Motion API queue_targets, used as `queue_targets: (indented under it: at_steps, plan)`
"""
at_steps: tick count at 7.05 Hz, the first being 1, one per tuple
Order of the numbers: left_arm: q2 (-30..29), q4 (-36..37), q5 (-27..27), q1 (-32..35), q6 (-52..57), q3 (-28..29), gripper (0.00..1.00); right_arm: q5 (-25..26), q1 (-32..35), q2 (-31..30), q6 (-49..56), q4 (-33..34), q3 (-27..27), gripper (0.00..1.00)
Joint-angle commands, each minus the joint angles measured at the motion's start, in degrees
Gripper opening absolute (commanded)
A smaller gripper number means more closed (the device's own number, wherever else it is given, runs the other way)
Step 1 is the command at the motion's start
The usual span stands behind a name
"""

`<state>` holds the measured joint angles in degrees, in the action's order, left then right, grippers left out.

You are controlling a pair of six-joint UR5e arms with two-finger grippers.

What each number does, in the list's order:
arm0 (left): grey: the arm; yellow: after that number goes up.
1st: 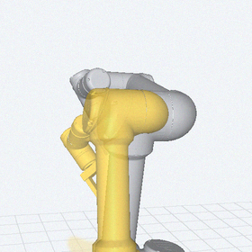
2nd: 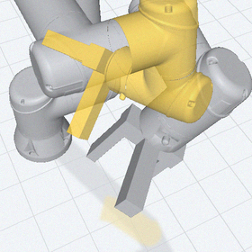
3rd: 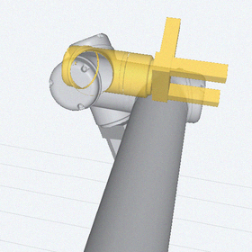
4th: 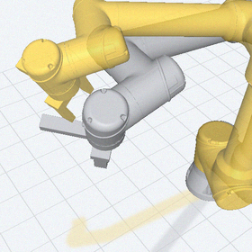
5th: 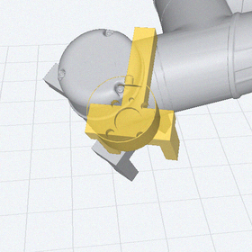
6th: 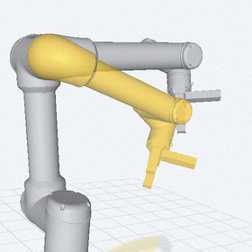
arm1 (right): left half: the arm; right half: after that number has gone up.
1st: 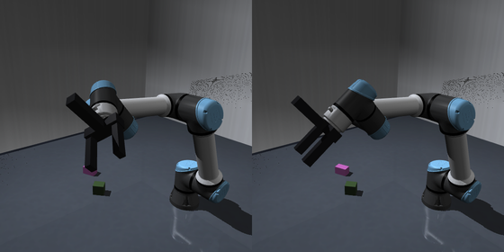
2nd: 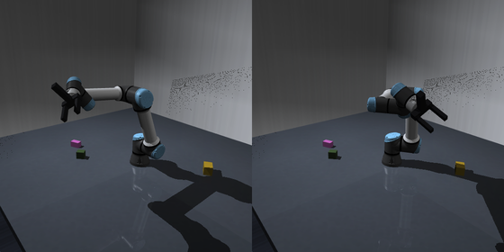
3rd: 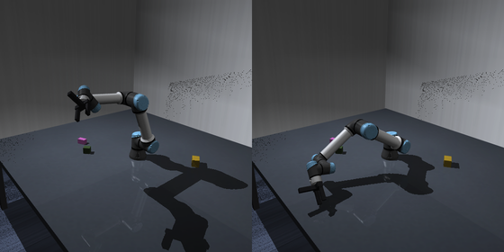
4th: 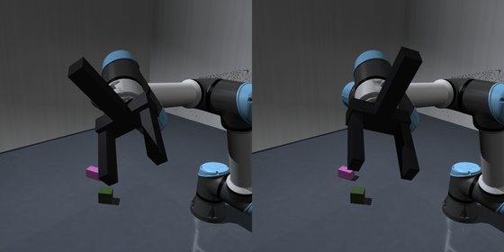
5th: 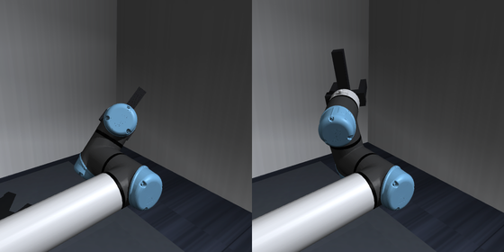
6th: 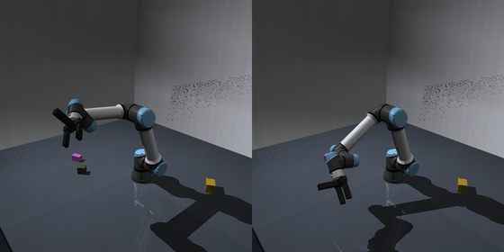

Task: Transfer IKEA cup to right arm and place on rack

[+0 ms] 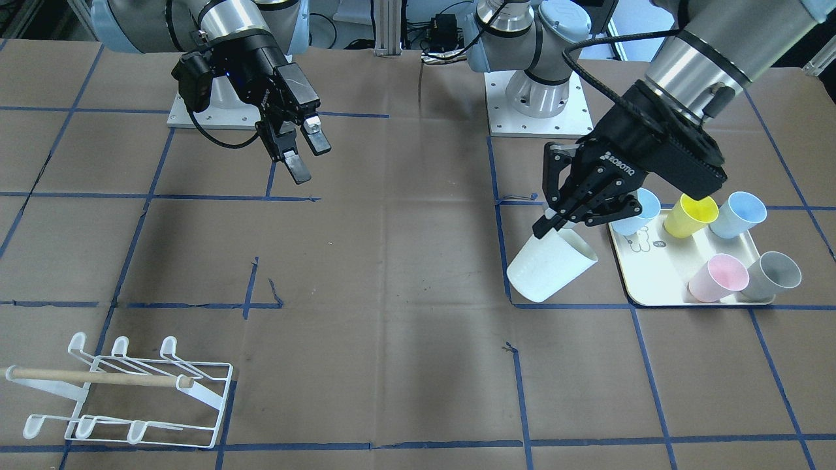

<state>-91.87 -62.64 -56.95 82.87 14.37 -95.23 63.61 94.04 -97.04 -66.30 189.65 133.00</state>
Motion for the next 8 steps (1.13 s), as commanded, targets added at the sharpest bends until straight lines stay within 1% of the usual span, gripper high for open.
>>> queue_targets:
  at_steps: [1, 2, 3, 4, 5, 6, 7, 8]
  plan:
    - [1.3, 22.6, 1.6, 4.2, -1.4, -10.0, 0.00, -0.2, 0.2, -0.3, -15.2, 0.9, 0.6, 1.00]
    - [1.0, 33.0, 1.5, 6.2, -5.4, -14.5, 0.00, -0.3, 0.2, -0.6, -23.4, 0.9, 0.8, 1.00]
    - [0.6, 44.8, 1.5, 8.5, -8.5, -19.0, 0.00, -0.4, 0.2, -1.0, -24.9, 1.0, 0.7, 1.00]
    - [0.6, 54.3, 1.5, 10.1, -9.8, -24.4, 0.00, 0.3, 0.2, -1.0, -24.9, 0.9, 0.8, 1.00]
    - [0.1, 62.9, 2.2, 10.8, -12.0, -28.7, 0.00, 0.3, 0.4, -0.5, -25.0, 0.8, 0.9, 1.00]
    - [0.0, 69.5, 6.5, 10.9, -14.4, -31.0, 0.00, 0.3, 0.4, -0.4, -25.1, 0.8, 0.9, 1.00]
    - [0.1, 73.2, 7.7, 11.0, -14.5, -33.9, 0.00, 0.2, 0.4, -0.3, -27.1, 0.2, 1.2, 1.00]
    - [0.2, 74.9, 9.5, 11.1, -14.8, -35.0, 0.00, -0.4, 0.5, 0.4, -26.4, -0.1, 1.0, 1.00]
